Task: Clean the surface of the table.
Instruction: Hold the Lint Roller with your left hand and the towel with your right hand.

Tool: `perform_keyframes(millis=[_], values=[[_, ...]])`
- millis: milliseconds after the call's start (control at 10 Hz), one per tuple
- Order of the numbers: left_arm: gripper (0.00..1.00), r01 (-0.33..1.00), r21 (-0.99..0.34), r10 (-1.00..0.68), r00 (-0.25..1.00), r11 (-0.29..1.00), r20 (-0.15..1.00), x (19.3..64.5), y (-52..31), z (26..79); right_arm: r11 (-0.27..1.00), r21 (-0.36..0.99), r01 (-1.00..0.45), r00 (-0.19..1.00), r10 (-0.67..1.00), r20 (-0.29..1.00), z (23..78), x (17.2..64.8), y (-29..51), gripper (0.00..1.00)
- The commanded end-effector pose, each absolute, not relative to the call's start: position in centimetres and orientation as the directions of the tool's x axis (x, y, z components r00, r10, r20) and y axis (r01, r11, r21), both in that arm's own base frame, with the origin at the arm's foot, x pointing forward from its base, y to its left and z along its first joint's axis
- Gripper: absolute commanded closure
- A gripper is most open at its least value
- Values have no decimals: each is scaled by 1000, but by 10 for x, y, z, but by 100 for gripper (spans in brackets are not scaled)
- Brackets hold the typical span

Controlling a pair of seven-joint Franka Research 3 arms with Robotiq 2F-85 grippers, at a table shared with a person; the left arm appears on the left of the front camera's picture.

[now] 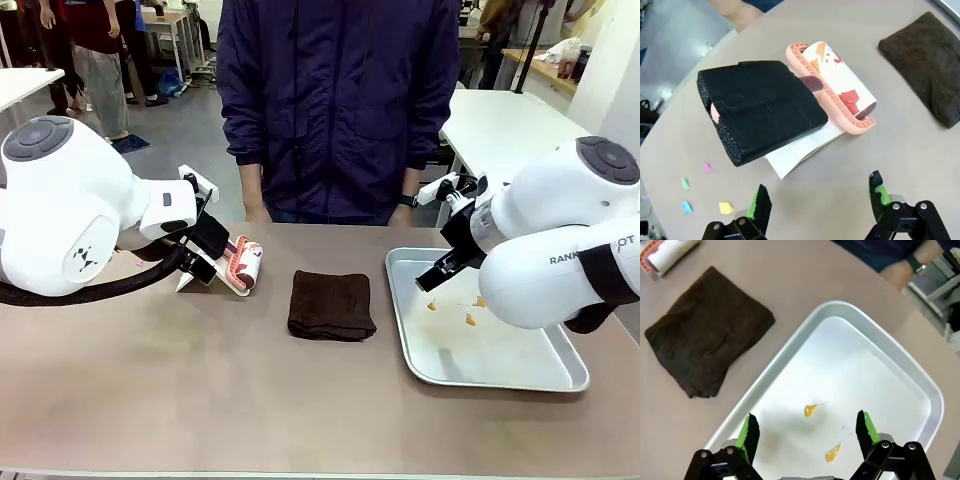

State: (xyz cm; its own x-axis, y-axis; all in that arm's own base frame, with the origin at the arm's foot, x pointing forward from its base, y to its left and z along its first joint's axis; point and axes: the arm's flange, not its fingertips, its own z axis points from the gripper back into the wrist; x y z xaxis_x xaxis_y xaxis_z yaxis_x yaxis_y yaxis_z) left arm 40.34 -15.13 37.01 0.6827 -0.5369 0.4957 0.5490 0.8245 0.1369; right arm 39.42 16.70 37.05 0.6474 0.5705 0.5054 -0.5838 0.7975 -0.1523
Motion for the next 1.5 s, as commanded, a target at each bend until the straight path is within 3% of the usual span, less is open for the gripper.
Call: perform_keyframes(millis=[0,1200,1400], values=[[0,549,137,-537,683,825,496,403,-151,370,797,-152,-584,647,570,506,371,394,167,0],[0,549,137,-536,683,825,496,403,-151,370,797,-153,-584,647,571,505,370,394,167,0],[0,546,24,-506,759,837,410,382,-152,396,833,-33,-553,764,522,379,386,387,166,0]])
